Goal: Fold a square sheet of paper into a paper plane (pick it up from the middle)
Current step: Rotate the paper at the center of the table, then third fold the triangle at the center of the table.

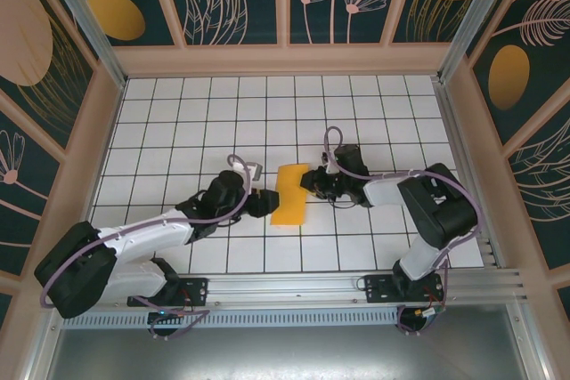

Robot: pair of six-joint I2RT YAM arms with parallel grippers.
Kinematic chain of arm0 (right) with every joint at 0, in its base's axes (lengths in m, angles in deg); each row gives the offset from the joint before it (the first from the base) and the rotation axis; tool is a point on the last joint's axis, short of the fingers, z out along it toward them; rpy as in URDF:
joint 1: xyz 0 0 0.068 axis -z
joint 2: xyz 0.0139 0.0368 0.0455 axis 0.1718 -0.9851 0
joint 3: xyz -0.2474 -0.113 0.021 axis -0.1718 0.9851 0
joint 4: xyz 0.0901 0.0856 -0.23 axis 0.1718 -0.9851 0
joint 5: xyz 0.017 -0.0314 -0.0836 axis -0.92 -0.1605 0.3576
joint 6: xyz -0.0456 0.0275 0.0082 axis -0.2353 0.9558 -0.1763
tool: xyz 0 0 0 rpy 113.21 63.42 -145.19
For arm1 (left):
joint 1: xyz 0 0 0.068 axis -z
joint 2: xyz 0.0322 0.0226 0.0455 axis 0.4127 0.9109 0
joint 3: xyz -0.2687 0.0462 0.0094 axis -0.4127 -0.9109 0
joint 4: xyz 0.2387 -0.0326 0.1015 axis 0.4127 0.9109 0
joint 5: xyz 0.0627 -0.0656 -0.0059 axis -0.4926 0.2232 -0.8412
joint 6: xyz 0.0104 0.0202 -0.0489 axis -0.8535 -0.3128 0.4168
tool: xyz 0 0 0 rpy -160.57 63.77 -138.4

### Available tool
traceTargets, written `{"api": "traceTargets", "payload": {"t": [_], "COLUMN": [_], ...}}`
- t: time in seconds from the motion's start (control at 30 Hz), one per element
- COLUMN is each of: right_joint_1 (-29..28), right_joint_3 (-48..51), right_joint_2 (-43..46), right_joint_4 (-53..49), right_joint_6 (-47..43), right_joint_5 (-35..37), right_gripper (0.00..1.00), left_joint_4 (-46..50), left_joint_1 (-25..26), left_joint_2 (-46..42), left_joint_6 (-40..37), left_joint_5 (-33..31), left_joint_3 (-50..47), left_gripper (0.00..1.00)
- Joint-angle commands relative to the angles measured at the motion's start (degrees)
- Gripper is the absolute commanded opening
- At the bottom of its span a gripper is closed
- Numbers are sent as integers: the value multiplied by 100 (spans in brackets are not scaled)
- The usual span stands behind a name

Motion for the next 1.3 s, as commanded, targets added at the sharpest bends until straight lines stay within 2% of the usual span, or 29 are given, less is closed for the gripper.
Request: {"api": "traceTargets", "payload": {"t": [0.0,0.13,0.37,0.47,0.63,0.73,0.8,0.87,1.13,1.23,1.27], "right_joint_1": [25,24,25,25,25,24,25,21,33,43,38], "right_joint_3": [-173,-194,-333,-395,-494,-472,-485,-485,-555,-581,-590], "right_joint_2": [-224,-320,-487,-541,-577,-551,-555,-568,-560,-497,-468], "right_joint_4": [277,395,295,236,109,100,73,56,-130,-245,-300], "right_joint_6": [-8,49,-98,-129,-201,-203,-221,-237,-374,-457,-480], "right_joint_5": [-343,-392,-496,-533,-535,-516,-511,-516,-499,-485,-481], "right_gripper": [16,13,13,13,13,13,13,13,15,16,16], "left_joint_4": [603,880,1559,1603,1983,2145,2174,2093,1708,1691,1681], "left_joint_1": [423,1062,1814,2005,2392,2439,2441,2437,2432,2432,2432], "left_joint_2": [120,441,1556,1800,2245,2474,2503,2382,1976,1958,1945], "left_joint_6": [-457,-729,-1258,-1475,-1635,-1571,-1530,-1499,-1618,-1621,-1624], "left_joint_5": [-777,-1325,-2137,-2150,-2642,-3127,-3456,-3597,-3404,-3391,-3376], "left_joint_3": [283,552,1440,1595,1926,2042,2090,2074,1849,1822,1822], "left_gripper": [59,62,72,80,85,84,80,69,17,2,0]}}
